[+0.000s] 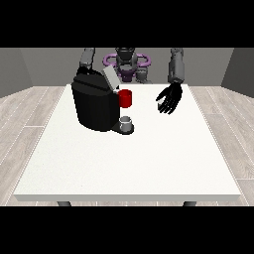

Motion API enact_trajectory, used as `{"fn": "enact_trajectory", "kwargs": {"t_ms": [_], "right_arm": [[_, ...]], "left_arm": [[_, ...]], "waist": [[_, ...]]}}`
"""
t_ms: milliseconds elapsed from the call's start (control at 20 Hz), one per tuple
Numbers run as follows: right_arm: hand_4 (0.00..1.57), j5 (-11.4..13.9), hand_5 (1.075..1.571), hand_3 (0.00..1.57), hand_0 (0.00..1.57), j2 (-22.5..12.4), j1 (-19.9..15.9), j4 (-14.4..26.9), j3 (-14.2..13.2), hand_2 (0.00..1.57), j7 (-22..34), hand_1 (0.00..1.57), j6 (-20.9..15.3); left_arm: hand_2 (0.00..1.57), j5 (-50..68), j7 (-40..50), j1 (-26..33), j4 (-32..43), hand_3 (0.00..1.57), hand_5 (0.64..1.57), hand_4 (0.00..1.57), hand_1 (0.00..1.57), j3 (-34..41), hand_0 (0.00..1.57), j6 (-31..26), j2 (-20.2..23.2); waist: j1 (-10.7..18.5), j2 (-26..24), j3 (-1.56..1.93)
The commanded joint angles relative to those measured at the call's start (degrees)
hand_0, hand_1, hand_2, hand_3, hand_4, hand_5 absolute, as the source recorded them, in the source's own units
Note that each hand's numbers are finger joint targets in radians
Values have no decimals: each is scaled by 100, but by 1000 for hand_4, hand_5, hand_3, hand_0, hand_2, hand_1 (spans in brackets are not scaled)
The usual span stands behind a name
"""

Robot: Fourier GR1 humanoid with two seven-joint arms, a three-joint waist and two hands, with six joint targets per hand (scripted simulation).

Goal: Insert the coffee pod into the coffee machine and close the lid

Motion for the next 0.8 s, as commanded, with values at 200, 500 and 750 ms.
{"fn": "enact_trajectory", "kwargs": {"t_ms": [200, 500, 750], "right_arm": [[0, 131, 1571, 0, 0, 34, -231, 412, 71, 0, -45, 0, -3], [0, -27, 1571, 0, 0, 30, -186, 611, -12, 0, -26, 0, 122], [0, -49, 1571, 0, 0, 74, -249, 1229, -130, 0, -474, 0, -101]], "left_arm": [[956, -1071, -72, -174, 494, 799, 1571, 368, 817, -606, 817, 474, -170], [928, -1443, 74, -319, 1004, 769, 1571, 348, 757, -686, 757, -49, 120], [979, -1594, -146, -686, 1165, 866, 1571, 399, 792, -629, 792, -365, 21]], "waist": [[8, 92, -1], [-4, -169, 0], [184, -261, 1]]}}
